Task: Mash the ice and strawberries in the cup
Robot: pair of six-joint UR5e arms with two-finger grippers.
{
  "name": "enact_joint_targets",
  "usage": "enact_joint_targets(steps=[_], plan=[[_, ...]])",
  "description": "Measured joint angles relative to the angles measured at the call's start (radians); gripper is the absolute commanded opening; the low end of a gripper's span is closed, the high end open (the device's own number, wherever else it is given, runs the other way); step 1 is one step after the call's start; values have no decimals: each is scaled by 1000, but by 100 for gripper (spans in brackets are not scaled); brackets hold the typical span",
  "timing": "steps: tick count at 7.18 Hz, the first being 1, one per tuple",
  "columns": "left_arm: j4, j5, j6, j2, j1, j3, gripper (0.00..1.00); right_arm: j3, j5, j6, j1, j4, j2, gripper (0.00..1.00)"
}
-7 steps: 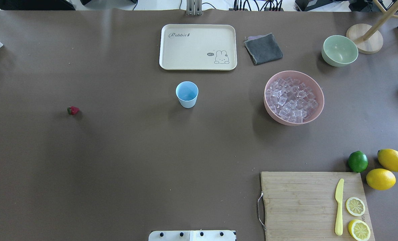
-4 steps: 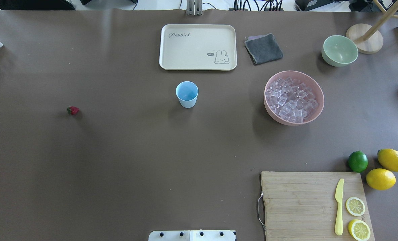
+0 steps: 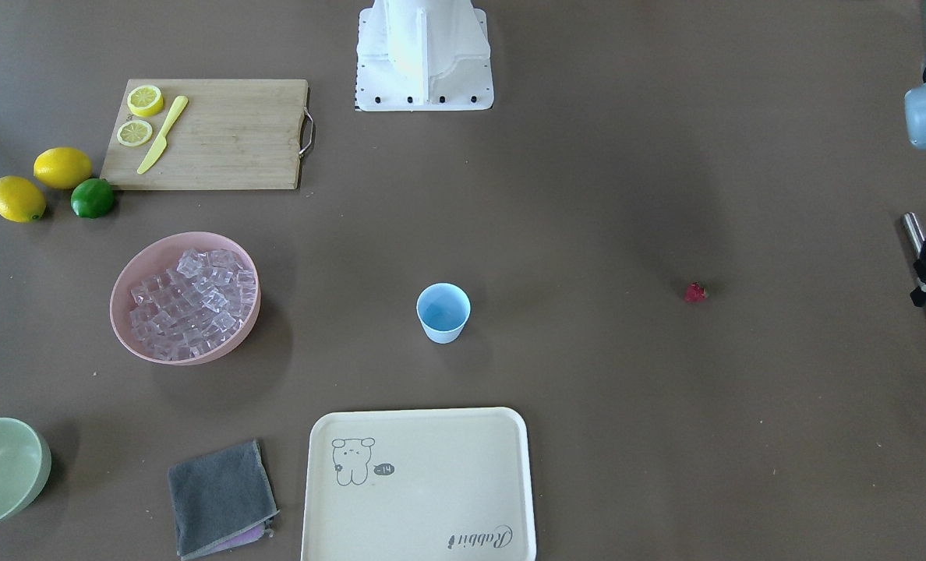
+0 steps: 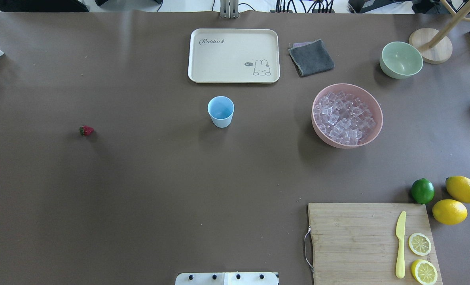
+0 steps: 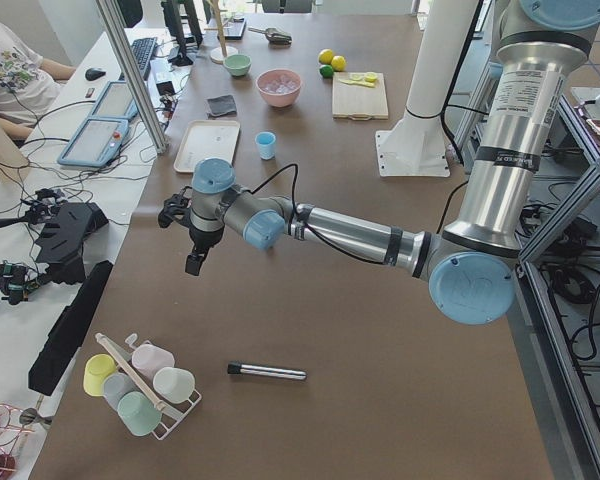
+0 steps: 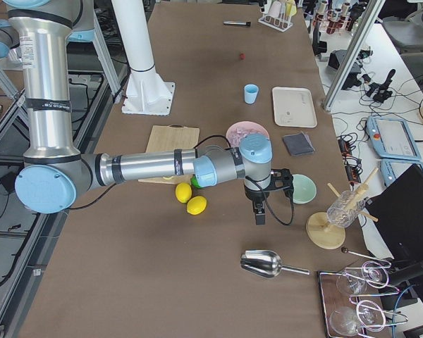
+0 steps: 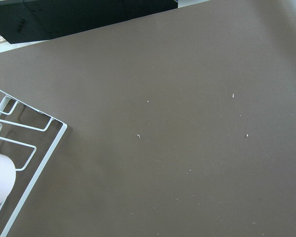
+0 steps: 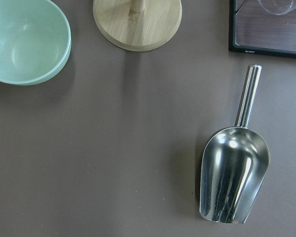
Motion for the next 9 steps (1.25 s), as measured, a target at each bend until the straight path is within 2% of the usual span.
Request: enact_joint_targets(steps=[3,5,7,9], plan=[[3,-57,-35,15,-17,-4,98,16,18,15,-1,-1,16,98],[-3,-54,-46,16,-18,-2,98,48,67,90,-47,-27,122,98],[-6,-53,-47,16,-17,-6,97,55,71,239,-167,-48,243,98],[-7,-53,-45,16,-16,-5,98,87,17,425,-311,-44,320,98]])
